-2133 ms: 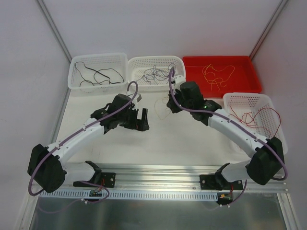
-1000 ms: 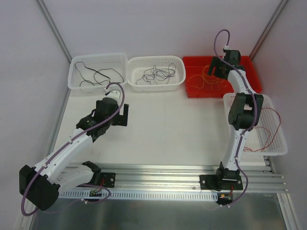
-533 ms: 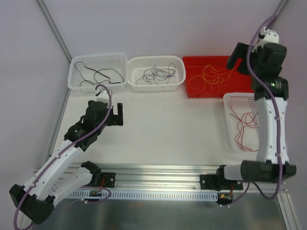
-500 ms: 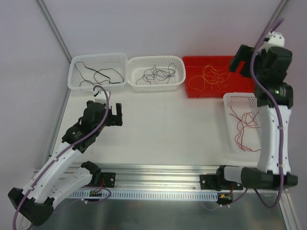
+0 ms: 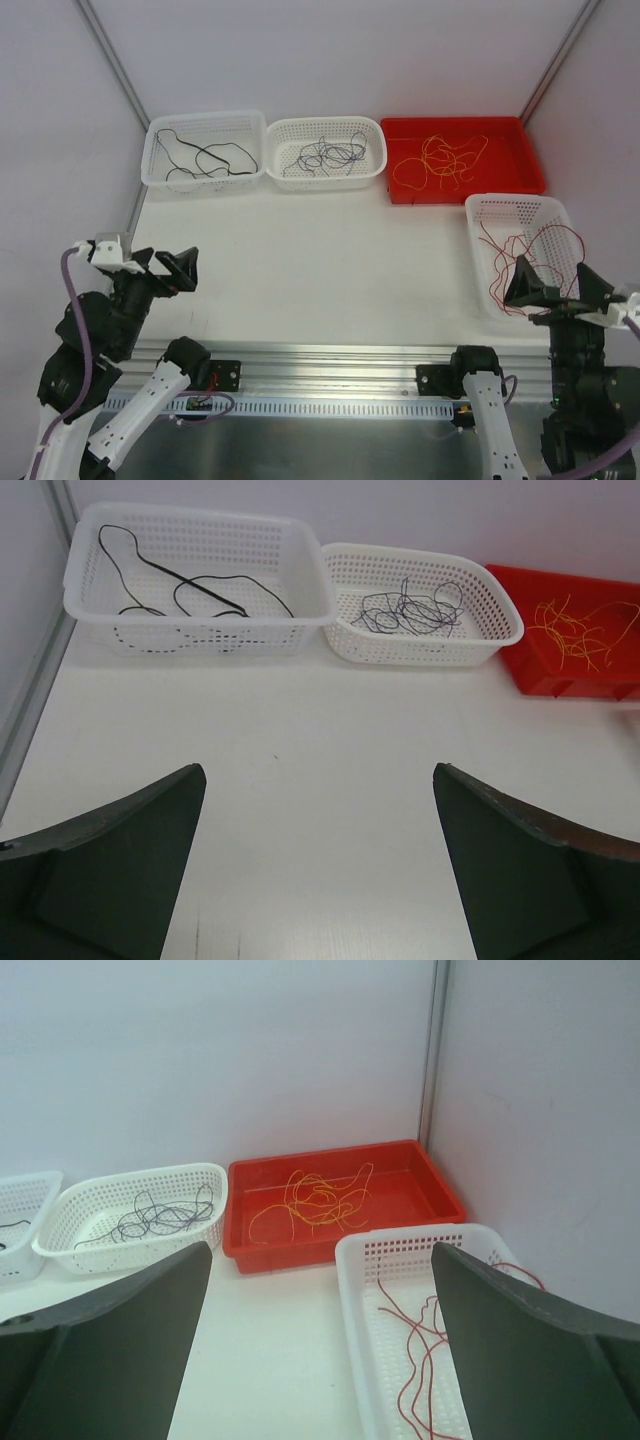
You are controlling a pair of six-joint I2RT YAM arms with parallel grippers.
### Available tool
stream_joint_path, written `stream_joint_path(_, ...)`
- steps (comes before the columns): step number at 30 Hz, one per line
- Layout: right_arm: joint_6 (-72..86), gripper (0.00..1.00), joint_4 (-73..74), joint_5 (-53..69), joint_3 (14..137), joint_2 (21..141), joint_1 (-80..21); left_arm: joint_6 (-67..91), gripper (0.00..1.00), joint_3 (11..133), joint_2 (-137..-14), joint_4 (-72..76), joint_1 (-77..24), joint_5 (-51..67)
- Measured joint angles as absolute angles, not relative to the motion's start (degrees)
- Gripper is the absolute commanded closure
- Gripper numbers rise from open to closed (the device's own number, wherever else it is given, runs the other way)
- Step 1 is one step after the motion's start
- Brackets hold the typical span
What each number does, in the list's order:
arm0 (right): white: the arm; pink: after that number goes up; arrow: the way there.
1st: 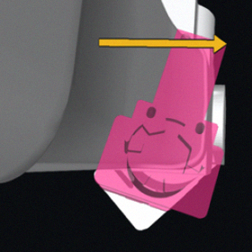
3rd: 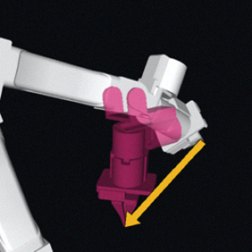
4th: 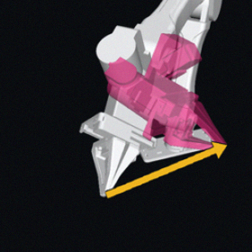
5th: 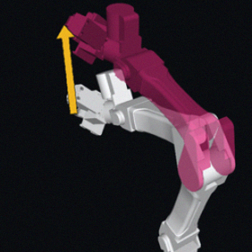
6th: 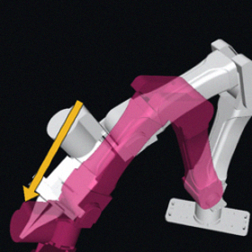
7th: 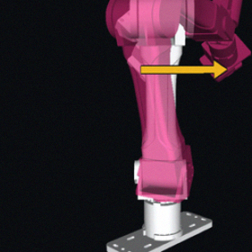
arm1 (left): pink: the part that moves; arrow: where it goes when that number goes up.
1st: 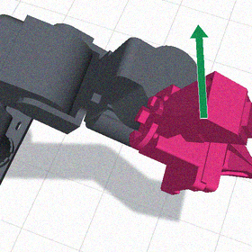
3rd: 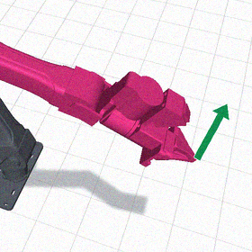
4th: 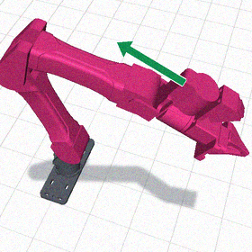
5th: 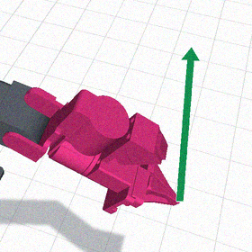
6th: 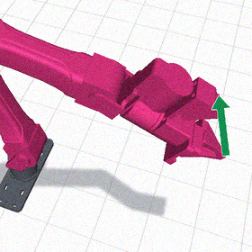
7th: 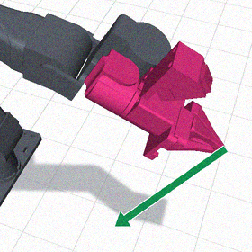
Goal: Untangle the cables
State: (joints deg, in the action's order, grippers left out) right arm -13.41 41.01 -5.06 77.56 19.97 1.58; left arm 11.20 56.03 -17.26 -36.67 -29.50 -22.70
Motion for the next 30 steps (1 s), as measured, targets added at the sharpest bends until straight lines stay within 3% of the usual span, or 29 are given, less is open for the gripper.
stream_joint_path(11,-14.2,0.03,48.3,-8.8,62.4,0.5,-3.6,14.0,0.01,56.8,-2.5,-51.4,-29.5,-26.3)
stream_joint_path(30,-14.4,0.03,52.8,-9.8,56.3,0.3,-3.6,20.5,0.01,57.0,-0.1,-56.7,-29.5,-33.3)
